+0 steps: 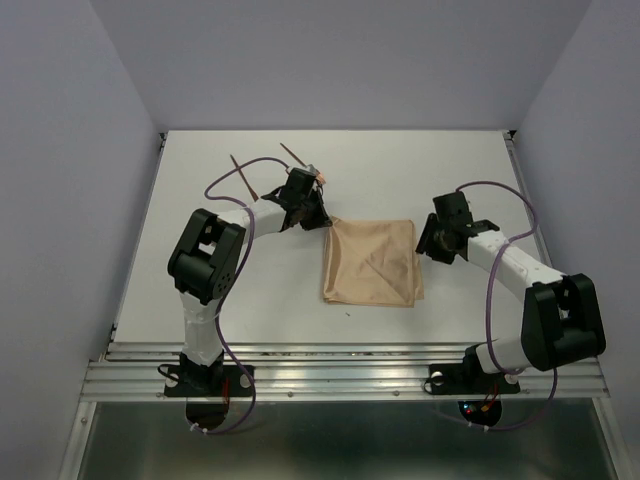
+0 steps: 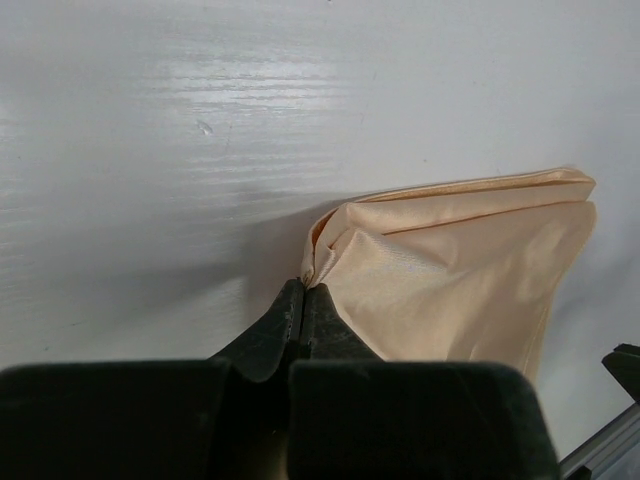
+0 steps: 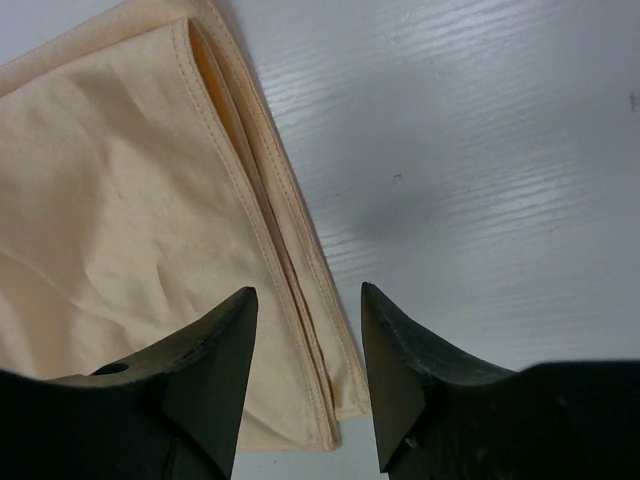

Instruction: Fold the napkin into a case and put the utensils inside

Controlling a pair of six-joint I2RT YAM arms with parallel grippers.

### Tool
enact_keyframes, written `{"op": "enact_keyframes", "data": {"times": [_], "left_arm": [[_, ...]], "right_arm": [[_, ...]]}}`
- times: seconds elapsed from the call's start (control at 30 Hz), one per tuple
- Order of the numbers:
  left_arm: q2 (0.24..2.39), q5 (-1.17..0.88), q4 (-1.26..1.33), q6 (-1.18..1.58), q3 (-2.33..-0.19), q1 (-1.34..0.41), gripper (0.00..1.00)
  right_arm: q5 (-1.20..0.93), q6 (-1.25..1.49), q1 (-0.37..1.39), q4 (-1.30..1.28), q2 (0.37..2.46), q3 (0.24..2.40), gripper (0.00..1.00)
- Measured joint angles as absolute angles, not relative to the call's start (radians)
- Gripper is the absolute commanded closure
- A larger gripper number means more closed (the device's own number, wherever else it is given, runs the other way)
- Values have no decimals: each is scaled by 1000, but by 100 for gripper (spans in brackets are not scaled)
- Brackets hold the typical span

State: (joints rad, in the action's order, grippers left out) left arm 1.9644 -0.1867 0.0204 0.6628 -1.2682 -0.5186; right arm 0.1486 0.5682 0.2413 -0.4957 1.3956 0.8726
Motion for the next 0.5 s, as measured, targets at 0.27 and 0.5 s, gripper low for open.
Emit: {"op": "enact_keyframes", "data": {"times": [0.27,0.5], "left_arm": [[1974,-219,41,663,-1268,-519,100],[1989,-231,45,663,-1268,-515,100]], "right_arm": [[101,568,241,-459,1431,793,55],[80,570,241,-410,1446,739,72]]}}
